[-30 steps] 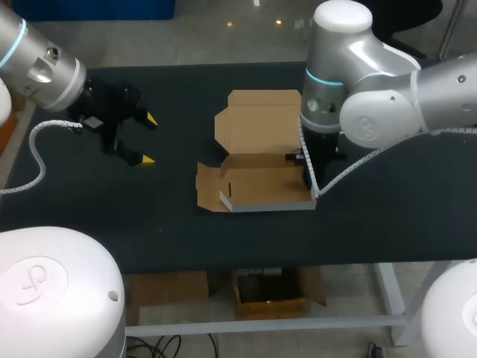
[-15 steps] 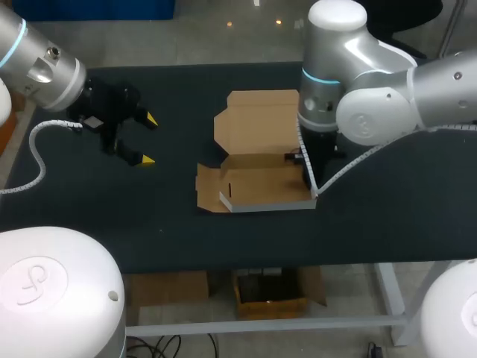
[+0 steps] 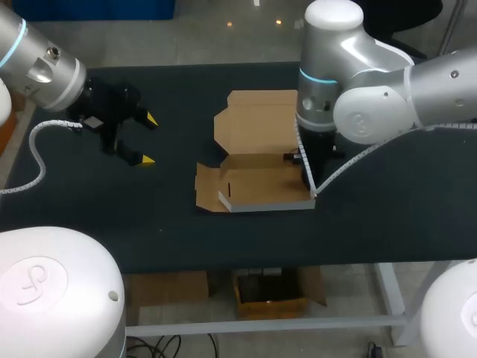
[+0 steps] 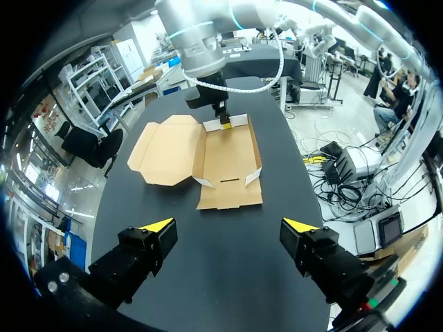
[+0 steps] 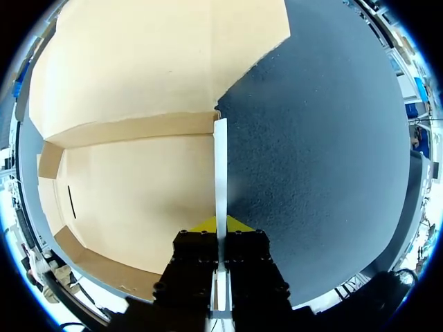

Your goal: Assemble the packaging by folding the flat box into shape, placing the metal phone stand inside, and closing the box properly

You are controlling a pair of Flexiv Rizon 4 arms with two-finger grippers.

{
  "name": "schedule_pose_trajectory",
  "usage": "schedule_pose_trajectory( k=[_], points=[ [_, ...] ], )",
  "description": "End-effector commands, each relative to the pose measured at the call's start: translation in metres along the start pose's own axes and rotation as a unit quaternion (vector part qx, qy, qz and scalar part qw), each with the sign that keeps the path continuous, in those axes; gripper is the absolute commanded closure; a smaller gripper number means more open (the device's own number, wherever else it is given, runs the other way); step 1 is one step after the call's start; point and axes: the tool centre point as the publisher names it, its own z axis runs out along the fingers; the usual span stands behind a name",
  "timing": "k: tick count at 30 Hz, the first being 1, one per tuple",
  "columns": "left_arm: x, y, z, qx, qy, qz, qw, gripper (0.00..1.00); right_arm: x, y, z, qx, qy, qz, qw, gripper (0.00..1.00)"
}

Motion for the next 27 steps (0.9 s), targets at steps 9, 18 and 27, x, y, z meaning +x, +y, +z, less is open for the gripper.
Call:
schedule_pose_trajectory(
  k=[9,18,27],
  points=[
    [0.000,0.000,-0.001,-0.002,0.002,0.000,1.000,0.00,0.001,0.001,-0.001,0.003,-0.002,0.000,1.000,1.00],
    [0.003,-0.001,0.003,-0.006,0.016,-0.075,0.997,0.00,0.001,0.001,-0.001,0.003,-0.002,0.000,1.000,1.00],
    [0.018,-0.001,0.013,-0.019,0.021,-0.319,0.947,0.00,0.001,0.001,-0.001,0.003,-0.002,0.000,1.000,1.00]
  ],
)
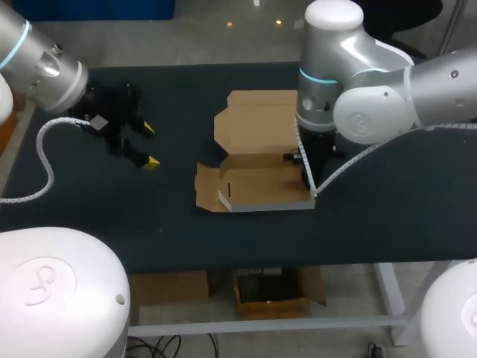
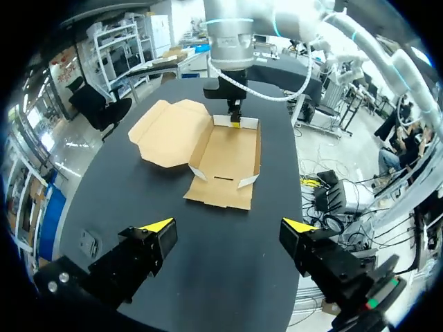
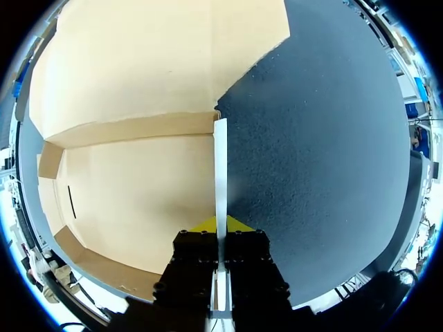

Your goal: Assemble the packaging by folding the flat box into shape, placing the metal phone stand inside, and closing the box properly

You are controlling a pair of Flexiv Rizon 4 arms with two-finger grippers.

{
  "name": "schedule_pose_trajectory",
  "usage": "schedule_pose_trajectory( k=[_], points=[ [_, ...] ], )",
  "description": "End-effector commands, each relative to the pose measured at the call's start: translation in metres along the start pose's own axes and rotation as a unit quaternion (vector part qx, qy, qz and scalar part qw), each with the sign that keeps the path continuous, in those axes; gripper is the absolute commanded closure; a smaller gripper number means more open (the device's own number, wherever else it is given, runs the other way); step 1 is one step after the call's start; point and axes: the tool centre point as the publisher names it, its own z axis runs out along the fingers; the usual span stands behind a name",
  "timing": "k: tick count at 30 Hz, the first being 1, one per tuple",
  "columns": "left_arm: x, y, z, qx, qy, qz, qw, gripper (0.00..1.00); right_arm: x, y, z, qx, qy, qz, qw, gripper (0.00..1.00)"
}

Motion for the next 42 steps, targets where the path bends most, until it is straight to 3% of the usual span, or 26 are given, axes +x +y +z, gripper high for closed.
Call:
schedule_pose_trajectory(
  k=[1,3,5,6,7,9,11,12,28,29,31,32,37,40,42],
  points=[
    [0.004,0.000,0.011,-0.006,-0.002,-0.184,0.983,0.00,0.001,0.001,-0.001,0.003,-0.002,0.000,1.000,1.00],
    [0.002,0.000,0.020,-0.016,-0.017,-0.252,0.967,0.00,0.001,0.001,-0.001,0.003,-0.002,0.000,1.000,1.00],
    [-0.001,0.000,0.030,-0.026,0.002,-0.325,0.945,0.00,0.001,0.001,-0.001,0.003,-0.002,0.000,1.000,1.00],
    [-0.001,0.001,0.035,-0.025,0.004,-0.337,0.941,0.00,0.001,0.001,-0.001,0.003,-0.002,0.000,1.000,1.00],
    [-0.002,0.001,0.041,-0.028,0.001,-0.374,0.927,0.00,0.001,0.001,-0.001,0.003,-0.002,0.000,1.000,1.00],
    [-0.004,0.005,0.052,-0.024,0.034,-0.426,0.904,0.00,0.001,0.001,-0.001,0.003,-0.002,0.000,1.000,1.00],
    [-0.008,0.011,0.064,-0.022,0.051,-0.498,0.866,0.00,0.001,0.001,-0.001,0.003,-0.002,0.000,1.000,1.00],
    [-0.009,0.013,0.070,-0.034,0.069,-0.501,0.862,0.00,0.001,0.001,-0.001,0.003,-0.002,0.000,1.000,1.00],
    [-0.009,0.013,0.070,-0.034,0.069,-0.501,0.862,0.00,0.001,0.001,-0.001,0.003,-0.002,0.000,1.000,1.00],
    [-0.011,0.010,0.070,-0.027,0.058,-0.529,0.846,0.00,0.001,0.001,-0.001,0.003,-0.002,0.000,1.000,1.00],
    [-0.009,0.010,0.076,-0.019,0.057,-0.539,0.840,0.00,0.001,0.001,-0.001,0.003,-0.002,0.000,1.000,1.00],
    [-0.010,0.010,0.078,-0.012,0.051,-0.558,0.828,0.00,0.001,0.001,-0.001,0.003,-0.002,0.000,1.000,1.00],
    [-0.015,0.018,0.096,0.006,0.069,-0.592,0.803,0.00,0.001,0.001,-0.001,0.003,-0.002,0.000,1.000,1.00],
    [-0.014,0.023,0.107,0.017,0.077,-0.598,0.798,0.00,0.001,0.001,-0.001,0.003,-0.002,0.000,1.000,1.00],
    [-0.011,0.026,0.111,0.023,0.088,-0.590,0.802,0.00,0.001,0.001,-0.001,0.003,-0.002,0.000,1.000,1.00]
  ],
)
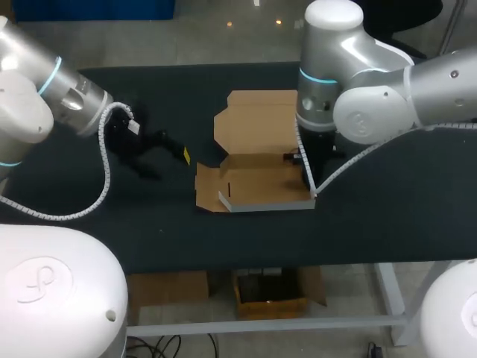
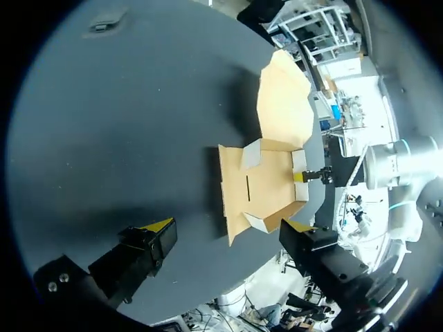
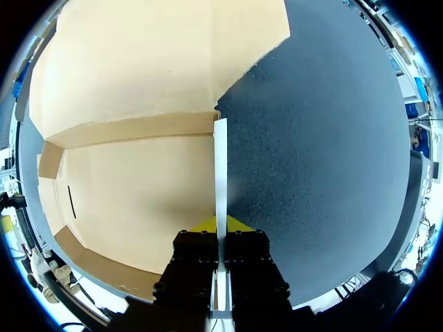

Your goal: Assemble the packaging by folding the flat box into shape, placing the metal phone stand inside, and closing the box properly

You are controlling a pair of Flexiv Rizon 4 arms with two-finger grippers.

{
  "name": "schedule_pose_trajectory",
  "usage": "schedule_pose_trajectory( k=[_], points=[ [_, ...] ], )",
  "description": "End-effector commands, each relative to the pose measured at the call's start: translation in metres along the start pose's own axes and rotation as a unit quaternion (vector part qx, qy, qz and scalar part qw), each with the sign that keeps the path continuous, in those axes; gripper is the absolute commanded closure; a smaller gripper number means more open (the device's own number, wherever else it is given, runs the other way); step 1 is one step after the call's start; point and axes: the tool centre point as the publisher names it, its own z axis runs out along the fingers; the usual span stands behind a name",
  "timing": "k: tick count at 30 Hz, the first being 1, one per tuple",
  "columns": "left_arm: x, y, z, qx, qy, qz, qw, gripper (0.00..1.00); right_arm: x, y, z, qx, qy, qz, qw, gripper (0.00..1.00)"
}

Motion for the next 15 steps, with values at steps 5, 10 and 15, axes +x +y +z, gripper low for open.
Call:
schedule_pose_trajectory(
  k=[5,10,15],
  points=[
    [-0.012,0.004,0.025,0.012,0.031,0.027,0.999,0.09,0.001,0.001,-0.001,0.003,-0.002,0.000,1.000,1.00],
    [-0.009,0.000,0.037,0.012,0.034,0.047,0.998,0.24,0.001,0.001,-0.001,0.003,-0.002,0.000,1.000,1.00],
    [-0.005,-0.001,0.047,0.011,0.037,0.062,0.997,0.27,0.001,0.001,-0.001,0.003,-0.002,0.000,1.000,1.00]
  ],
)
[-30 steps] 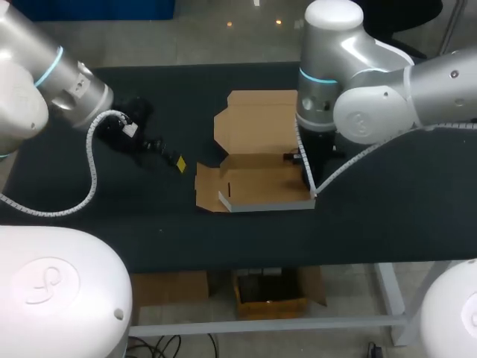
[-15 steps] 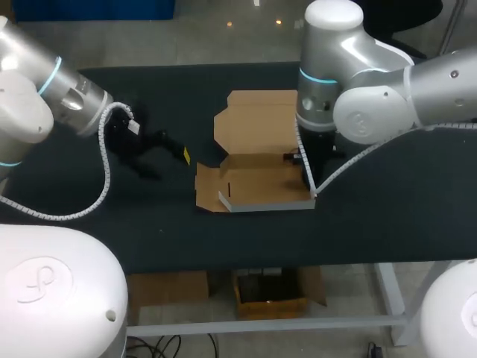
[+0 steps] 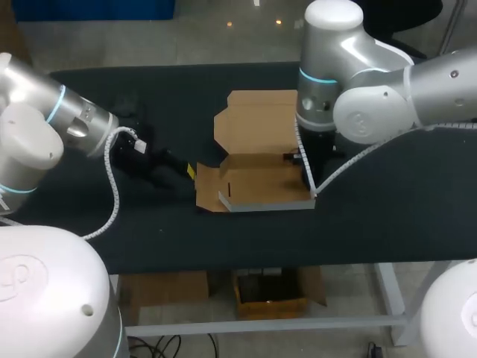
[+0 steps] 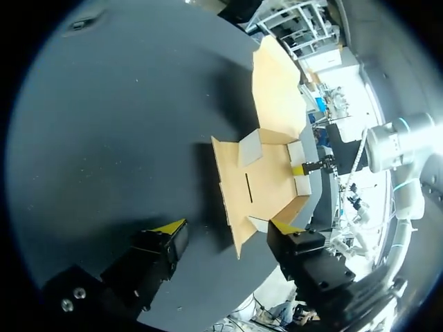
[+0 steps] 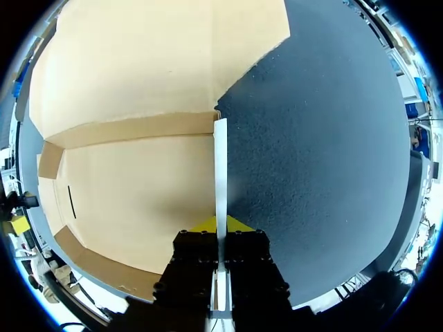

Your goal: Assemble the packaging by folding the flat box into shape, placing the metal phone stand inside, and closing the box properly

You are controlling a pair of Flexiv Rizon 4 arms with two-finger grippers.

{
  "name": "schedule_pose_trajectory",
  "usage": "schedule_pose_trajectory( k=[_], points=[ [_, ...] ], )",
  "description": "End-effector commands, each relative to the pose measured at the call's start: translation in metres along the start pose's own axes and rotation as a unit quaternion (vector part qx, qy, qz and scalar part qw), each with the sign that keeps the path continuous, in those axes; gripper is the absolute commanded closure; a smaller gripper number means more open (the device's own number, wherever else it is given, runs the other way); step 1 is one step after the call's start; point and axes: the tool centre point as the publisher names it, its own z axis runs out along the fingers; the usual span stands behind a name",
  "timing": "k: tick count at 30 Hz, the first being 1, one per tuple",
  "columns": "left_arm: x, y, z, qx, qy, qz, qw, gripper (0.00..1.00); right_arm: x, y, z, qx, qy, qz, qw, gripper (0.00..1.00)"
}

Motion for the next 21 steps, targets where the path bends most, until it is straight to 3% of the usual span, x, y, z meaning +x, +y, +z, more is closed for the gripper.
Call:
schedule_pose_trajectory(
  k=[1,9,16,21],
  points=[
    [0.000,-0.004,0.012,-0.003,0.001,0.009,1.000,0.29,0.001,0.001,-0.001,0.003,-0.002,0.000,1.000,1.00],
    [-0.003,-0.008,0.023,-0.005,0.001,0.019,1.000,0.49,0.001,0.001,-0.001,0.003,-0.002,0.000,1.000,1.00],
    [0.001,-0.013,0.037,-0.005,-0.001,0.014,1.000,0.55,0.001,0.001,-0.001,0.003,-0.002,0.000,1.000,1.00],
    [0.002,-0.018,0.046,0.002,-0.011,-0.018,1.000,0.62,0.001,0.001,-0.001,0.003,-0.002,0.000,1.000,1.00]
  ],
)
